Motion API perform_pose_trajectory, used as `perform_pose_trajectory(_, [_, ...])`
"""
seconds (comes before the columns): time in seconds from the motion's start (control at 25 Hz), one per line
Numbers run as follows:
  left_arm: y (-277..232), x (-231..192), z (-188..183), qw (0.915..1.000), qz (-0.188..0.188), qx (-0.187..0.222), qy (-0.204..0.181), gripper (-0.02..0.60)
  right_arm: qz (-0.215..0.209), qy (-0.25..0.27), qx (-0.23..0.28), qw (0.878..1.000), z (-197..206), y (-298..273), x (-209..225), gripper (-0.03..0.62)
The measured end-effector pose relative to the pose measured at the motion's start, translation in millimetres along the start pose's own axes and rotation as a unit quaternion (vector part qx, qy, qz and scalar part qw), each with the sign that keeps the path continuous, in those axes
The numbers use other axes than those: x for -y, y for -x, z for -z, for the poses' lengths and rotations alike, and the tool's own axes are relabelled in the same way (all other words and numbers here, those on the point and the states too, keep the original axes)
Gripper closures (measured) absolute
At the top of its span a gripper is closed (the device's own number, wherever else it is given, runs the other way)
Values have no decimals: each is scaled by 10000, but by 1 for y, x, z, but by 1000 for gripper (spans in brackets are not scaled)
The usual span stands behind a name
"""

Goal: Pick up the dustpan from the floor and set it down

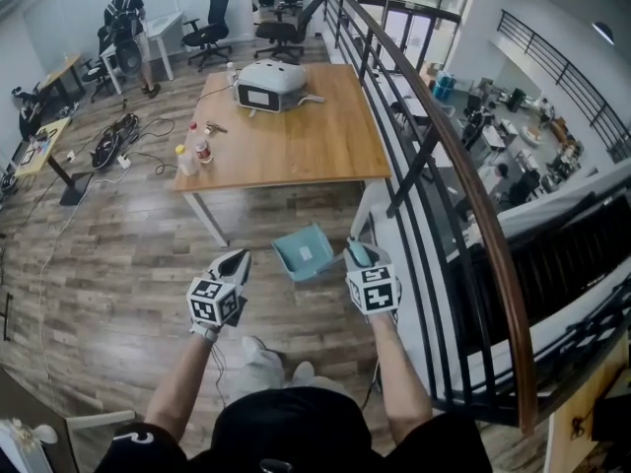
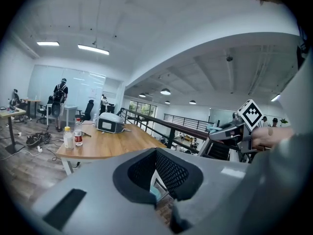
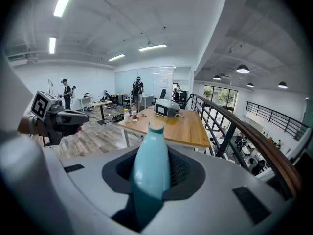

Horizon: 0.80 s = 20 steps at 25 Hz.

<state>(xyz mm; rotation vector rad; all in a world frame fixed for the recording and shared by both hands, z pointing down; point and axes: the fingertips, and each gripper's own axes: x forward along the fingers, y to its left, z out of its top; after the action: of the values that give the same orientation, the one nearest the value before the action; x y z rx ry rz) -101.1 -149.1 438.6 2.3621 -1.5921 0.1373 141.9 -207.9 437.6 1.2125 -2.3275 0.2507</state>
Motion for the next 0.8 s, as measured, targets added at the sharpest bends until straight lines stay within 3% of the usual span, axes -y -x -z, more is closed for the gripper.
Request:
perform_pose_trajectory(0.44, [-28,40,3,9988,450,-113,-125,583,354,-139,-154,9992,31,28,30,503])
perform_pose_trajectory(0.8, [-41,41,18,9978,600,-259,-87,583,580,-249,-350,9974,63,20,44,503])
